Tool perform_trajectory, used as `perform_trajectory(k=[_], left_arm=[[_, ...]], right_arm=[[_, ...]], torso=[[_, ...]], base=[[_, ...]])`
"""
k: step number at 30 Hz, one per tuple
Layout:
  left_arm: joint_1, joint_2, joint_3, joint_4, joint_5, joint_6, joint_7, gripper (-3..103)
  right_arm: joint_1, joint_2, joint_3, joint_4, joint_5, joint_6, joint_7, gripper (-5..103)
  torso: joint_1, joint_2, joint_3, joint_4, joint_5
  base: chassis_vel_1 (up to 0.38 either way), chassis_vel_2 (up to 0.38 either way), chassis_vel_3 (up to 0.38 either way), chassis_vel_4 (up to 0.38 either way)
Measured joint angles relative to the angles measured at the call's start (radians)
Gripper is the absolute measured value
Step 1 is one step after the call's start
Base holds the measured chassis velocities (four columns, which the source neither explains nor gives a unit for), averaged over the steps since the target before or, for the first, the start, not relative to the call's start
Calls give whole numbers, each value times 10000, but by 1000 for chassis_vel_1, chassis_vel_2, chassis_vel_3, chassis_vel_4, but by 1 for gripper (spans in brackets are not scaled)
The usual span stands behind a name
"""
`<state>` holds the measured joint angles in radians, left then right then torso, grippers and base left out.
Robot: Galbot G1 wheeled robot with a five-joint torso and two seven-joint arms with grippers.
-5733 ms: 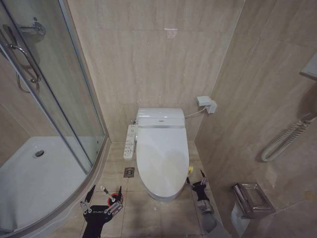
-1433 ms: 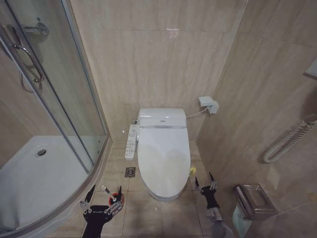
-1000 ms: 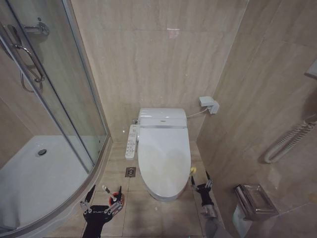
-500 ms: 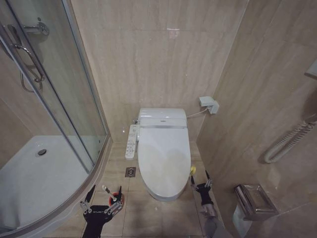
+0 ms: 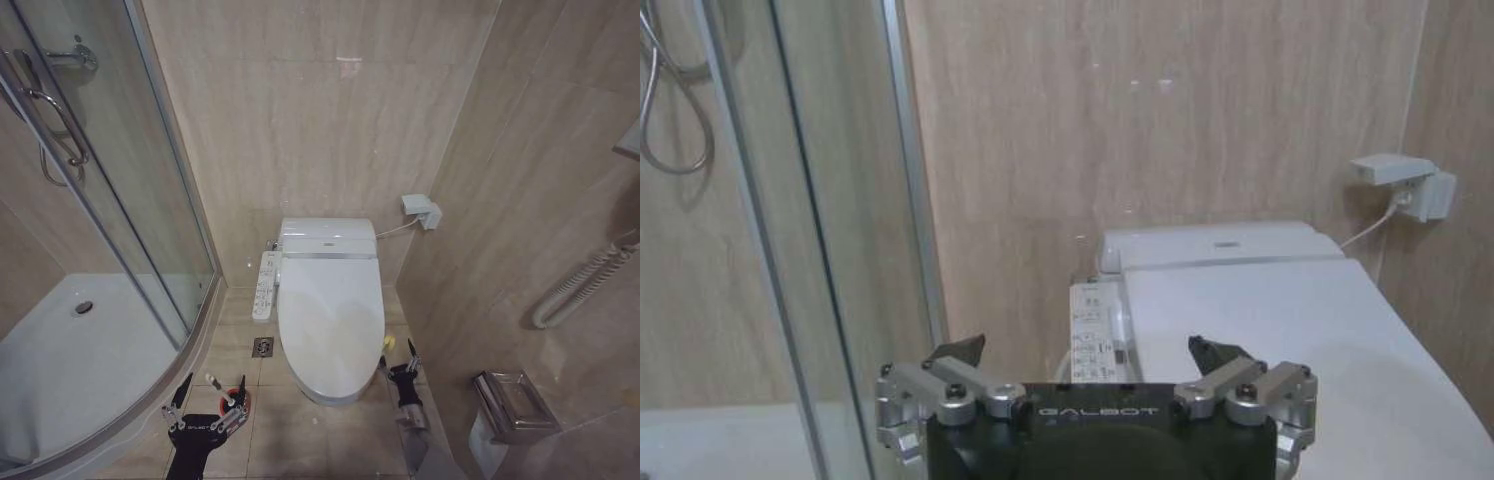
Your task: Open the toilet lid, clean the toilet bowl with a toilet brush, close the toilet lid, and flush.
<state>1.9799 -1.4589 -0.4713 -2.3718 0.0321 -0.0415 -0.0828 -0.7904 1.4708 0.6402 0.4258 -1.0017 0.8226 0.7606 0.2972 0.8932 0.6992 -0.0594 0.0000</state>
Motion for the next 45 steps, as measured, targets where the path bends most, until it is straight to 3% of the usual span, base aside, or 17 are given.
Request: perform_trajectory(k=[5, 13, 14, 20, 21, 28, 29, 36, 37, 45], left_arm=[[0, 0, -1, 0, 0, 0, 0, 99], [0, 0, 0, 0, 0, 0, 0, 99], [0, 0, 0, 0, 0, 0, 0, 99], [0, 0, -1, 0, 0, 0, 0, 99], [0, 0, 0, 0, 0, 0, 0, 99], [1, 0, 0, 0, 0, 0, 0, 99], [0, 0, -1, 0, 0, 0, 0, 99], [0, 0, 0, 0, 0, 0, 0, 99], [0, 0, 0, 0, 0, 0, 0, 99], [0, 0, 0, 0, 0, 0, 0, 99]], right_arm=[[131, -53, 36, 108, -102, -2, 645, 100], [-177, -127, 32, 439, -107, 1, 403, 100], [-243, -138, 27, 521, -104, 1, 404, 83], [-523, -161, 5, 898, -91, 2, 434, 83], [-571, -150, 2, 963, -90, 2, 460, 56], [-814, -89, -36, 1239, -88, 2, 568, 56], [-877, -77, -46, 1298, -90, 1, 595, 72], [-1193, -20, -126, 1607, -196, 1, 809, 72], [-1212, -14, -130, 1649, -210, 1, 848, 95], [-1255, -29, -130, 1849, -223, 1, 868, 96]], torso=[[0, 0, 0, 0, 0], [0, 0, 0, 0, 1], [0, 0, -1, 0, 1], [0, 0, -1, 0, 0], [0, 0, -1, 0, 1], [0, 0, -1, 0, 0], [0, 0, -1, 0, 0], [0, 0, -1, -4, -2], [0, 0, -1, -3, 1], [0, 0, 0, 0, 0]], base=[[0, 0, 0, 0], [0, 0, 0, 0], [0, 0, 0, 0], [0, 0, 0, 0], [0, 0, 0, 0], [0, 0, 0, 0], [0, 0, 0, 0], [0, 0, 0, 0], [0, 0, 0, 0], [0, 0, 0, 0]])
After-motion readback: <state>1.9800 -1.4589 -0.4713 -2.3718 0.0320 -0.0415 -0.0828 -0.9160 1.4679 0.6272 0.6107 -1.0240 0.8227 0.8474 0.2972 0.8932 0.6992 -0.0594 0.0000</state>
